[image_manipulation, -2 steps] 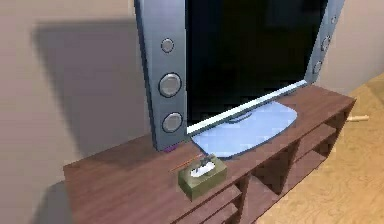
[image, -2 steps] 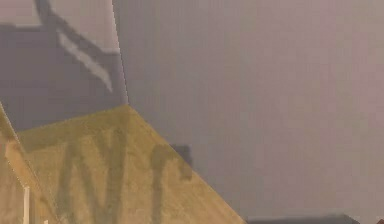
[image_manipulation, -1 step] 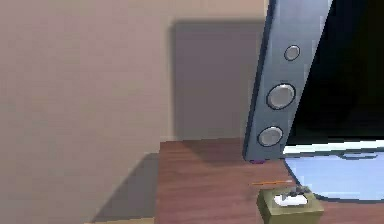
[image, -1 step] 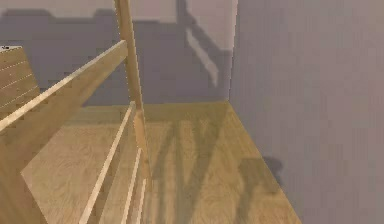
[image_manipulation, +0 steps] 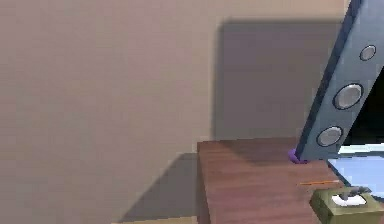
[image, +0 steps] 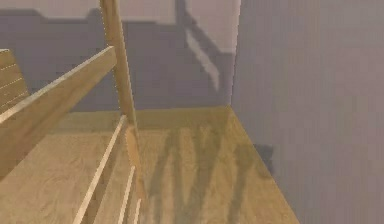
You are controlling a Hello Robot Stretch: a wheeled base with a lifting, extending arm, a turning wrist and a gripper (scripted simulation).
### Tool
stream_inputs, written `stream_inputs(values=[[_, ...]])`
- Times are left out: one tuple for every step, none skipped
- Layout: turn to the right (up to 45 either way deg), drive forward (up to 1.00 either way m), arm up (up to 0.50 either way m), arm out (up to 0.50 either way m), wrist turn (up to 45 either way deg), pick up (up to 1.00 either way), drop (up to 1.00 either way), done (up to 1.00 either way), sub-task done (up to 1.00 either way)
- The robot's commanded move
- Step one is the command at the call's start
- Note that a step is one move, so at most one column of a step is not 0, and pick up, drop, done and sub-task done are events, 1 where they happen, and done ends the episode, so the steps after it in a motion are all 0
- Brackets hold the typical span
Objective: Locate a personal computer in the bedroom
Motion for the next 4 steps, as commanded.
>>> stream_inputs(values=[[45.0, 0.00, 0.00, 0.00, 0.0, 0.00, 0.00, 0.00, 0.00], [6.0, 0.00, 0.00, 0.00, 0.0, 0.00, 0.00, 0.00, 0.00], [3.0, 0.00, 0.00, 0.00, 0.0, 0.00, 0.00, 0.00, 0.00], [0.0, 0.10, 0.00, 0.00, 0.0, 0.00, 0.00, 0.00, 0.00]])
